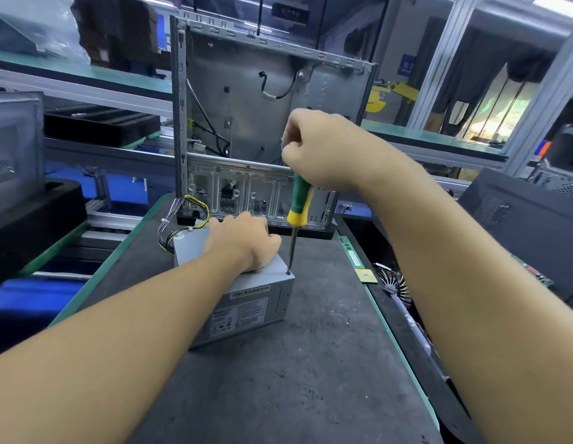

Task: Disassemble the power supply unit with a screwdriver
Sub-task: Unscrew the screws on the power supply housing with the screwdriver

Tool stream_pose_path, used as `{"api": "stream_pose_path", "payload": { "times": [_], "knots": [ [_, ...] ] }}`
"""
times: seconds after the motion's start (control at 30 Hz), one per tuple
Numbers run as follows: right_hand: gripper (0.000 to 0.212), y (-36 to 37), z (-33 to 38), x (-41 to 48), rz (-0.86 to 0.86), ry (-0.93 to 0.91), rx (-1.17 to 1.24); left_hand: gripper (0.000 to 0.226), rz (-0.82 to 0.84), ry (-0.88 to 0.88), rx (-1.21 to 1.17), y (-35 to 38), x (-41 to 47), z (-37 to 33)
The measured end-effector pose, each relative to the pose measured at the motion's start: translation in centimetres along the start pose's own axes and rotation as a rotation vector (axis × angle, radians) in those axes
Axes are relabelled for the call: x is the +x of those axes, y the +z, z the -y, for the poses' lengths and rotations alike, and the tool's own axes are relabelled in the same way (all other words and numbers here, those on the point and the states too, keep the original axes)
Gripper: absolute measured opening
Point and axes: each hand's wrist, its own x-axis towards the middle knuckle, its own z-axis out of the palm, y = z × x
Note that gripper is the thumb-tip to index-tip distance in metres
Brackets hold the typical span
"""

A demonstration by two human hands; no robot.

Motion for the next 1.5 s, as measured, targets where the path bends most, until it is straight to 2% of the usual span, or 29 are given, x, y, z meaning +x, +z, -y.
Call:
{"api": "stream_pose_path", "payload": {
  "times": [0.17, 0.3, 0.5, 0.6, 0.77, 0.8, 0.9, 1.07, 1.17, 1.27, 1.37, 1.5],
  "knots": [
    [0.023, -0.3, 0.3, -0.1, 0.057, 0.035, 0.064, 0.031, 0.001, 0.005, 0.005, 0.0, 0.0, 0.0],
    [0.037, 0.4, 0.2, -0.1, -0.041, 0.099, -0.166, 0.033, 0.011, -0.001, 0.007, -0.1, 0.0, 0.0],
    [0.021, -0.5, 0.6, -0.1, 0.055, -0.013, -0.018, 0.030, 0.018, 0.000, -0.006, -0.1, -0.1, 0.0],
    [0.019, -0.9, 1.0, -0.2, 0.085, 0.000, -0.055, 0.029, 0.019, 0.002, -0.009, -0.1, -0.1, 0.0],
    [0.041, -0.5, 0.7, -0.4, 0.041, 0.122, -0.206, 0.031, 0.022, 0.000, -0.006, -0.1, 0.0, -0.1],
    [0.040, -0.3, 0.6, -0.3, 0.040, 0.111, -0.222, 0.031, 0.024, 0.000, -0.006, -0.1, 0.0, -0.1],
    [0.027, -0.3, 0.7, -0.4, 0.079, 0.052, -0.147, 0.030, 0.019, 0.000, -0.003, -0.2, -0.1, -0.1],
    [0.038, -1.8, 1.7, -1.4, 0.136, 0.013, -0.035, 0.029, 0.011, 0.013, -0.002, -0.2, -0.3, 0.0],
    [0.031, -1.5, 1.5, -1.1, 0.134, 0.079, -0.106, 0.030, 0.009, 0.013, 0.005, -0.2, -0.3, -0.1],
    [0.042, -1.0, 1.2, -0.8, 0.079, 0.148, -0.232, 0.031, 0.010, 0.009, 0.011, -0.2, -0.2, -0.1],
    [0.025, -0.9, 1.1, -0.6, 0.055, 0.056, -0.192, 0.031, 0.011, 0.006, 0.009, -0.2, -0.2, 0.0],
    [0.022, -1.7, 1.1, -1.0, 0.121, 0.004, -0.160, 0.034, 0.019, -0.004, 0.012, -0.2, -0.2, -0.1]
  ]
}}
